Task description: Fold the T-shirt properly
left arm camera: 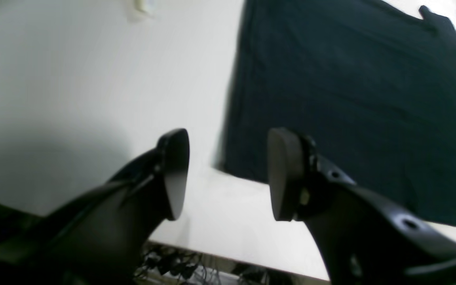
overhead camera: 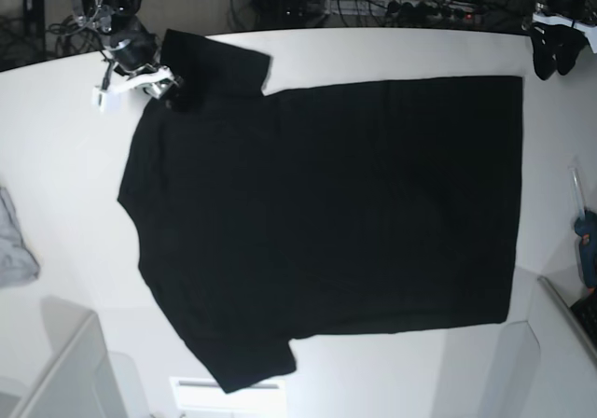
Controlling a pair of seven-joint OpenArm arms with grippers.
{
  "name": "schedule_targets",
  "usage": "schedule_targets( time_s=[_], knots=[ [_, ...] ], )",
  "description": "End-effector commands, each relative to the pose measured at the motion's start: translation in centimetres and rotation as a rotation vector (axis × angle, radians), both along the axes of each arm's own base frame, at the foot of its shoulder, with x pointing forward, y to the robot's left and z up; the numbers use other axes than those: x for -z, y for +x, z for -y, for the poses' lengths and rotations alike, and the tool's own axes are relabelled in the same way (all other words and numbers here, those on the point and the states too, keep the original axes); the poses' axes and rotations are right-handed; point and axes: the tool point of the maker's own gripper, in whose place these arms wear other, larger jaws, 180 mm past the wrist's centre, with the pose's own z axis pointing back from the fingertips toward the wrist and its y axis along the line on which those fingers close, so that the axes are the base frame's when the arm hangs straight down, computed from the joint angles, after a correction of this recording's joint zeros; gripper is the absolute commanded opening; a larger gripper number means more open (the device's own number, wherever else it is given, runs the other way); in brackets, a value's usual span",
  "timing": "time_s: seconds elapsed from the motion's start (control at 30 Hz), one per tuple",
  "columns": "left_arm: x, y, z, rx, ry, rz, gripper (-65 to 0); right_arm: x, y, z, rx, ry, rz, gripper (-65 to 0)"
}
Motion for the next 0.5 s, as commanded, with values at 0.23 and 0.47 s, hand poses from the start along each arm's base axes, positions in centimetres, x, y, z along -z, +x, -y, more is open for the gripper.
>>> schedule_targets(
  time_s=[0.23, 0.47],
  knots=[
    [2.2, 1.2, -0.5, 0.027, 0.056, -0.077, -33.7, 0.8, -0.4, 0.7, 0.000, -0.014, -0.036, -44.7],
    [4.1, 1.8, -0.2, 0.024, 0.021, -0.133, -33.7, 2.6, -1.1, 1.3, 0.012, -0.017, -0.087, -65.0]
  ],
)
